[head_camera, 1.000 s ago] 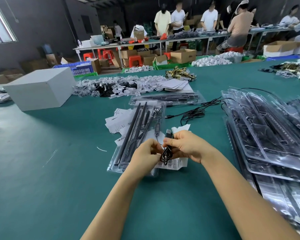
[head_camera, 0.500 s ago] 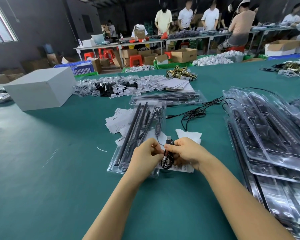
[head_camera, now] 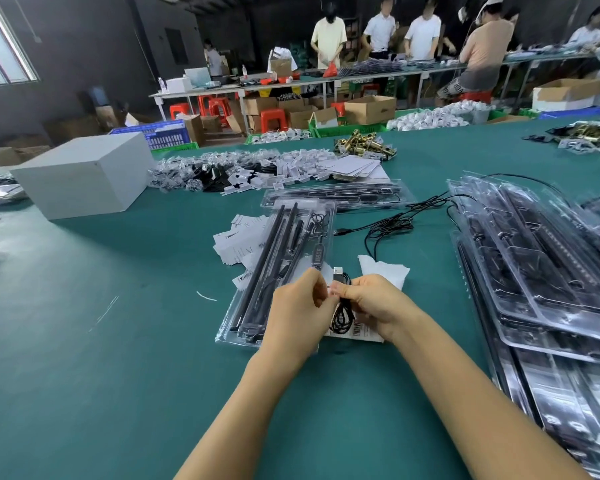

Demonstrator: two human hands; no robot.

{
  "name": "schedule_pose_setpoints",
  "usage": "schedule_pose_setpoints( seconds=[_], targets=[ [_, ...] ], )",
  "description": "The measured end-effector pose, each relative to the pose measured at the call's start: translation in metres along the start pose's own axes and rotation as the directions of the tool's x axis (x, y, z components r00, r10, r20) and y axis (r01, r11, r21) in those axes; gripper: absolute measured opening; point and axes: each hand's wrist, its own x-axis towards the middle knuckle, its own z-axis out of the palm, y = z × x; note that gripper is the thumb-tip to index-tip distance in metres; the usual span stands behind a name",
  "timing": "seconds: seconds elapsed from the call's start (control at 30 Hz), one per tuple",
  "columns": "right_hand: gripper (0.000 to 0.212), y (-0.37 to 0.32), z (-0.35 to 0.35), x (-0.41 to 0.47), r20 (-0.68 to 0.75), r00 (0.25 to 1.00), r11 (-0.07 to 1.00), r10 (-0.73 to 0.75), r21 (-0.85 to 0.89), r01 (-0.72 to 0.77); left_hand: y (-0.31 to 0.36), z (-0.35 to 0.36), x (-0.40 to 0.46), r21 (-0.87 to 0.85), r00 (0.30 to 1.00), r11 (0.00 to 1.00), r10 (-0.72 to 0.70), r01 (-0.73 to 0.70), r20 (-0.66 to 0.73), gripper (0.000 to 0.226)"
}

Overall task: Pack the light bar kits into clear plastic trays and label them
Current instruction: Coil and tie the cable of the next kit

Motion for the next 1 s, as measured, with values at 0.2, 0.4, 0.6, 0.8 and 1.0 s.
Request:
schedule_pose_setpoints(
  seconds=[0.2,0.4,0.6,0.8,1.0],
  targets=[
    [0.022,0.0,-0.004,0.004,0.002,0.998,0.992,0.065,0.105,-0.065,-0.006,-0.039,0.006,0.506,0.945,0.858,-0.233,0.088,0.23,0.046],
    [0.026,0.002,-0.006,0.005,0.028,0.997,0.996,0.074,0.041,-0.075,0.0,-0.041,-0.001,0.666,0.8,0.746,-0.388,-0.019,0.458,0.055],
    [0.025,0.002,-0.006,0.005,0.035,0.996,0.996,0.08,0.041,-0.082,0.011,-0.042,-0.003,0.712,0.792,0.685,-0.342,-0.158,0.505,0.05],
    [0.026,0.0,-0.005,0.0,0.047,0.997,0.997,0.065,0.032,-0.067,0.026,-0.042,-0.003,0.737,0.789,0.57,-0.232,-0.363,0.569,0.042],
    [0.03,-0.003,-0.002,-0.002,0.041,0.999,0.999,0.036,-0.012,-0.036,0.033,-0.029,-0.009,0.716,0.776,0.543,-0.173,-0.438,0.606,0.012]
  ],
)
